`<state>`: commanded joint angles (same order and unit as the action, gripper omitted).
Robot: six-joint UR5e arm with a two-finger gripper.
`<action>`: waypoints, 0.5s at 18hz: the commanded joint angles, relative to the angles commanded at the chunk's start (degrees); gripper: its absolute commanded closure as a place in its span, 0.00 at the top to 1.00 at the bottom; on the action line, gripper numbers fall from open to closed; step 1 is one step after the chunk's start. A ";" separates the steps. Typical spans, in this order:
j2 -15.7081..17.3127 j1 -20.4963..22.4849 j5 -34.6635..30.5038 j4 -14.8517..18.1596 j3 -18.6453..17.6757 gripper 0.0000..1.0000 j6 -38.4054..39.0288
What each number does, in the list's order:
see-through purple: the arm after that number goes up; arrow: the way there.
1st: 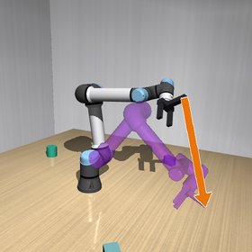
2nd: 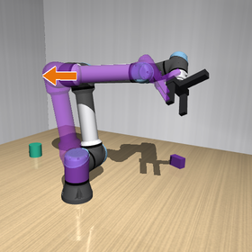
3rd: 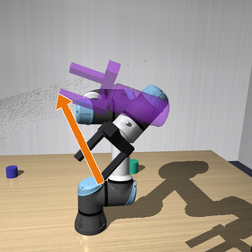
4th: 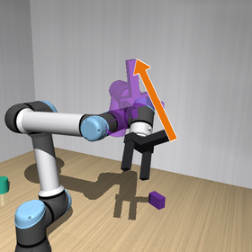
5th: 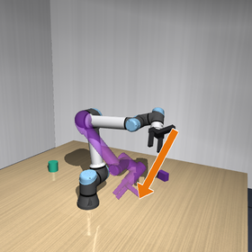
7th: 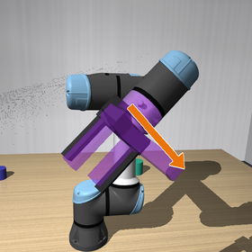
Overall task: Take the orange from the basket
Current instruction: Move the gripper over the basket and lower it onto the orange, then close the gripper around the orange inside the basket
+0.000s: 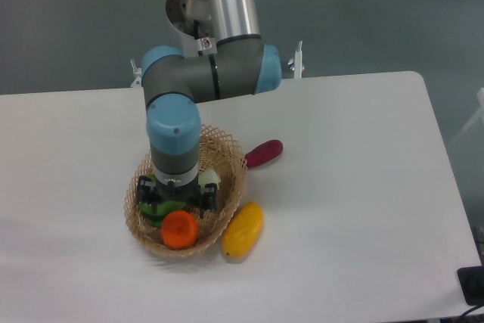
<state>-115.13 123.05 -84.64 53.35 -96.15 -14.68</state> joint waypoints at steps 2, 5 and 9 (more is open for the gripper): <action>-0.61 -0.09 0.00 -0.09 0.62 1.00 -0.09; -1.85 -0.09 -0.09 -0.35 1.93 1.00 -0.18; -2.64 -0.09 -0.09 -1.14 1.68 1.00 -0.35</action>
<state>-117.77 122.96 -84.73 52.21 -94.48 -15.03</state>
